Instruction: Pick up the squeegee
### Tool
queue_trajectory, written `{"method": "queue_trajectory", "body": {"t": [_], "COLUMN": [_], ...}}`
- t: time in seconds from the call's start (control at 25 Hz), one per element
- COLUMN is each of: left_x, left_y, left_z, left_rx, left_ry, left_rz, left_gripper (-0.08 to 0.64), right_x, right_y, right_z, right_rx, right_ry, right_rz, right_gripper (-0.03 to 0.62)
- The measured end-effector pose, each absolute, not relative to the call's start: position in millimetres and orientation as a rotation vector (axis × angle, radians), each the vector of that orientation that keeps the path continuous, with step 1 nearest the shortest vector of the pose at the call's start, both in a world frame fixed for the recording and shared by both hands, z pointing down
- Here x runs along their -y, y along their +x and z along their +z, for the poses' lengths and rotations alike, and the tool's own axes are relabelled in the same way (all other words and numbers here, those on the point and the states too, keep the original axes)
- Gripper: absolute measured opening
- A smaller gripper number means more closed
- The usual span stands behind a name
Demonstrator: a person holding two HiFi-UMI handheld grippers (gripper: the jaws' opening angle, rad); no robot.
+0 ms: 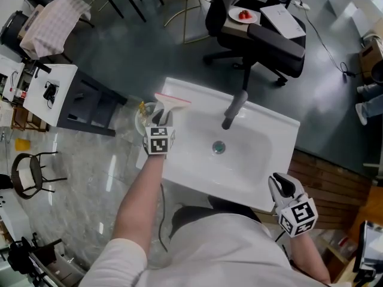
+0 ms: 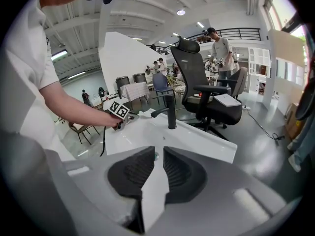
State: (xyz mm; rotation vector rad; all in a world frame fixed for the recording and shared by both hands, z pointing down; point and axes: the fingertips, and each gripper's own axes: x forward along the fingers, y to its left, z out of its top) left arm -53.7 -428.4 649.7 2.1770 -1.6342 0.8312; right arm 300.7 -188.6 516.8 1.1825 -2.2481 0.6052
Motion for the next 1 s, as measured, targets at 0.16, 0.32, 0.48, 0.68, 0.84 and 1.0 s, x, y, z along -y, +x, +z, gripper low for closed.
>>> {"method": "queue_trajectory", "body": {"t": [0.16, 0.32, 0.48, 0.68, 0.84, 1.0], "left_x": [426.8, 421.7, 414.7, 395.0, 374.4, 349.3], "left_y": [-53.8, -53.9, -53.9, -57.0, -62.7, -73.0], "left_z": [647.8, 639.6, 623.1, 599.7, 579.4, 560.2], "left_rx": [1.644, 1.656, 1.654, 1.634, 1.617, 1.594], "left_ry": [2.168, 2.160, 2.178, 2.221, 2.247, 2.270], "left_rz": [0.811, 0.768, 0.729, 0.715, 0.705, 0.698], "left_gripper": [0.103, 0.101, 0.101, 0.101, 0.101, 0.101], "right_x": [189.5, 190.3, 190.8, 186.3, 182.1, 170.7], "right_y": [297.7, 289.7, 278.4, 256.2, 238.7, 214.6], "right_z": [520.9, 518.8, 516.3, 510.5, 502.3, 495.9], "right_rx": [2.251, 2.264, 2.281, 2.306, 2.324, 2.338], "right_ry": [1.174, 1.157, 1.140, 1.126, 1.132, 1.134], "right_rz": [0.610, 0.599, 0.585, 0.563, 0.539, 0.522], "right_gripper": [0.043, 0.043, 0.043, 0.042, 0.043, 0.043]}}
